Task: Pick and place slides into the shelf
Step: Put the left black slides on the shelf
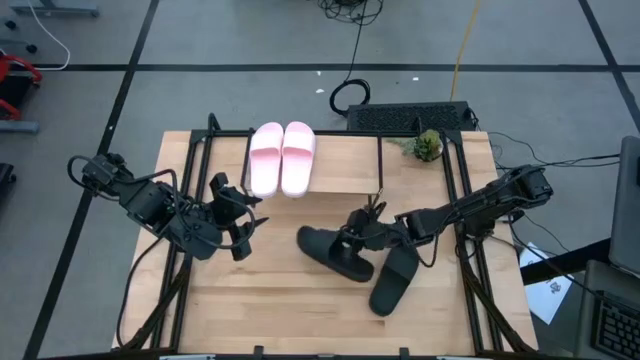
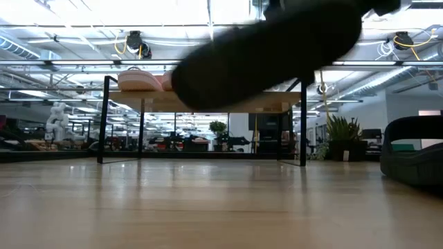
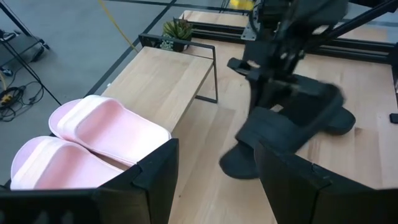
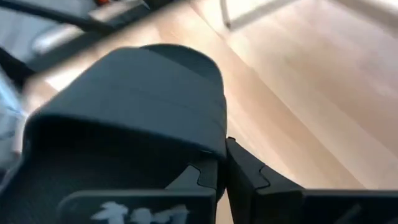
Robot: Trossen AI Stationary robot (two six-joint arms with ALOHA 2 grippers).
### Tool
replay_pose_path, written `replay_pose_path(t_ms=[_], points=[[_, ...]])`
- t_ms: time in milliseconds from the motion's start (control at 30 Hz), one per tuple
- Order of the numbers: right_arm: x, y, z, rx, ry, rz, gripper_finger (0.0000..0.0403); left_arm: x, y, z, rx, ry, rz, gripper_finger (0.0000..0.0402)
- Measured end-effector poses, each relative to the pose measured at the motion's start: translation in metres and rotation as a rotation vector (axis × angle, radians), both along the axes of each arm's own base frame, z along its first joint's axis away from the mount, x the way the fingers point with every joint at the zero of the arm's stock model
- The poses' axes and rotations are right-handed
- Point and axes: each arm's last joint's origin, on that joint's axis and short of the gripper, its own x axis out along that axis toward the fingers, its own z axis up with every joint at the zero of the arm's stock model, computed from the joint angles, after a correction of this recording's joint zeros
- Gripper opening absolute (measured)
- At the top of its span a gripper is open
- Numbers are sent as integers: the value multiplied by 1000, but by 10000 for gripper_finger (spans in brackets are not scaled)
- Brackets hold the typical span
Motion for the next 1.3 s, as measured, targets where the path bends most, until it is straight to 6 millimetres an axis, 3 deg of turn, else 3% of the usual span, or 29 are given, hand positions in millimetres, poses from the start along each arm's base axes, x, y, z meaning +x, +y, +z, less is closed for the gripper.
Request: replay_pose_path(t_ms=[100, 233, 333, 467, 667, 833, 1300], points=[[11, 8, 34, -27, -73, 46, 1, 0, 0, 0, -2, -1, 1, 212], [15, 13, 95, -160, -219, 45, 1, 0, 0, 0, -7, 0, 0, 212], [9, 12, 133, -347, -270, -89, 1, 0, 0, 0, -14, -2, 4, 211], [3, 6, 157, -602, -235, -393, 1, 0, 0, 0, -15, -3, 5, 212], [12, -13, 156, -799, -85, -724, 4, 1, 3, 0, 28, 9, 10, 212], [28, -24, 157, -815, -29, -907, 5, -1, 11, 2, 22, 2, 39, 212], [92, -60, 127, -1013, 276, -899, 7, -23, 35, 19, -26, -69, 84, 212]])
